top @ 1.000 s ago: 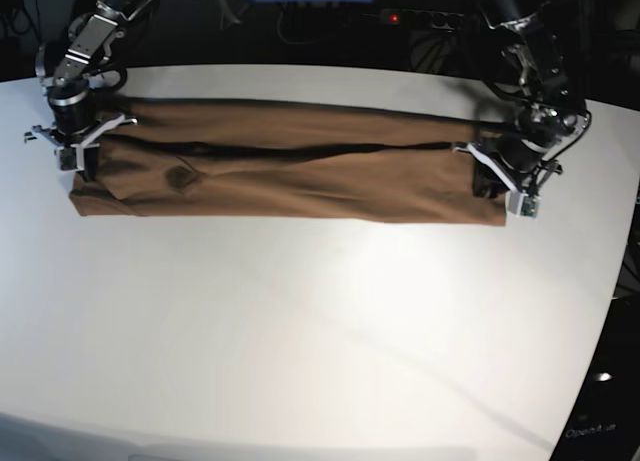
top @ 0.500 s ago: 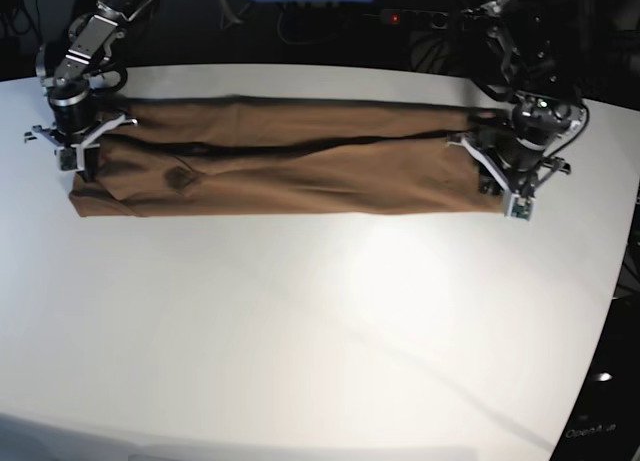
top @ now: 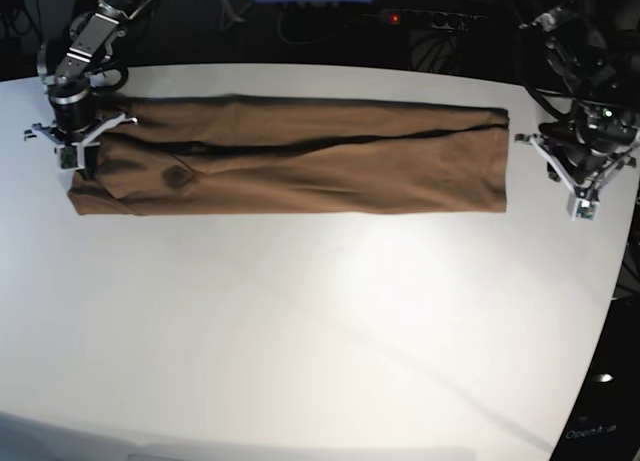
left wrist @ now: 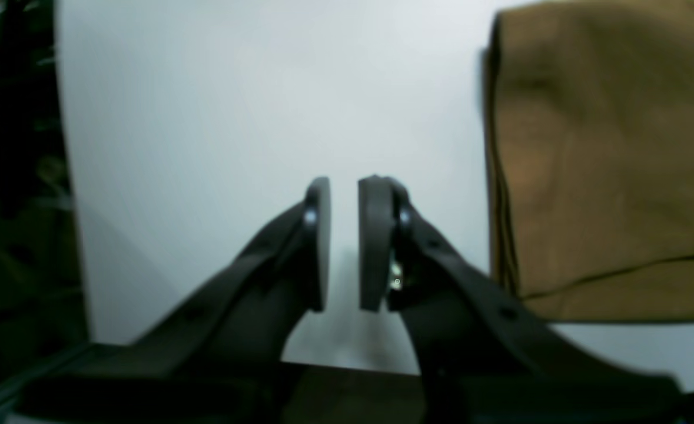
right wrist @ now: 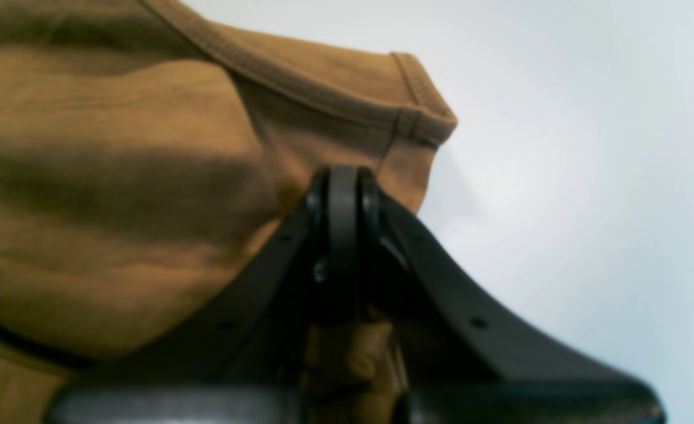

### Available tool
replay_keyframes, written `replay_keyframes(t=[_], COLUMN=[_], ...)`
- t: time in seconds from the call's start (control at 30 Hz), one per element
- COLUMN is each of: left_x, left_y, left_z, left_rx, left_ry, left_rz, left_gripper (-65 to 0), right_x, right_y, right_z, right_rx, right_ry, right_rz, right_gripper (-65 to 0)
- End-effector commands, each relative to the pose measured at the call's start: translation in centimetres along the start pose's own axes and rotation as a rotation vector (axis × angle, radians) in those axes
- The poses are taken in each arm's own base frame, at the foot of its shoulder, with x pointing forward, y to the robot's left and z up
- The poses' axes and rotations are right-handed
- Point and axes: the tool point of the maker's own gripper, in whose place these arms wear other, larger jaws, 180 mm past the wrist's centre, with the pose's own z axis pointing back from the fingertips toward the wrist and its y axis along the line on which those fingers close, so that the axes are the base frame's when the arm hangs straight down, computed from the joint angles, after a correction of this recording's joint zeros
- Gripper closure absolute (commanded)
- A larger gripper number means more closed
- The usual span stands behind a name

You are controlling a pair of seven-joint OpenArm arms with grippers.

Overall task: Fold the T-shirt properly
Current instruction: 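Move the open left gripper to the strip's other end and lower it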

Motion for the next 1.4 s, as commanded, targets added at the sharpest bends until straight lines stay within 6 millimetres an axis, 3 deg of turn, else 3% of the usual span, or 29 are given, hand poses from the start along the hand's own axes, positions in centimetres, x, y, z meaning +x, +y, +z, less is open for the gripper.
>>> replay_keyframes(t=[0.0,0.13,0.17,0.23,0.37,0.4,0.73,0.9,1.2,1.3,1.37], left_x=[0.8,0.0,-0.2,-0.5,-0.3,-0.1,1.1,1.1,-1.2,0.1,1.4], left_y=[1.4,1.8,1.8,1.9,2.0,2.0,2.5,1.8,-1.9,-3.3,-3.0], left_z=[0.5,-0.3,-0.5,-0.5,-0.2,-0.1,0.2,-1.0,-4.5,-4.7,-4.3], left_rx=[0.036,0.024,0.018,0.019,0.026,0.03,0.036,-0.014,-0.17,-0.256,-0.285], left_ry=[-0.023,0.026,0.035,0.057,0.06,0.056,0.135,0.183,0.299,0.233,0.172], left_rz=[0.01,0.036,0.039,0.047,0.039,0.037,0.062,0.085,0.094,0.128,0.143], left_gripper=[-8.7,-9.4,-12.0,-21.2,-46.4,-48.9,-49.3,-49.3,-49.3,-49.3,-49.3], right_x=[-1.5,-1.5,-1.4,-1.5,-1.6,-1.6,-1.6,-2.0,-2.5,-2.5,-2.5], right_y=[0.3,0.3,0.3,0.2,0.2,0.1,0.0,0.0,0.4,0.5,0.5], right_z=[0.2,0.3,0.3,0.3,0.3,0.3,0.3,0.4,0.4,0.4,0.4], right_rx=[0.025,0.024,0.023,0.024,0.023,0.022,0.018,0.023,0.033,0.038,0.038], right_ry=[0.074,0.075,0.074,0.076,0.081,0.081,0.084,0.101,0.123,0.128,0.129], right_rz=[0.024,0.026,0.027,0.028,0.029,0.029,0.029,0.045,0.067,0.075,0.077], right_gripper=[-0.3,-0.3,-0.3,-0.3,-0.3,-0.3,-0.3,-0.3,-0.3,-0.3,-0.3])
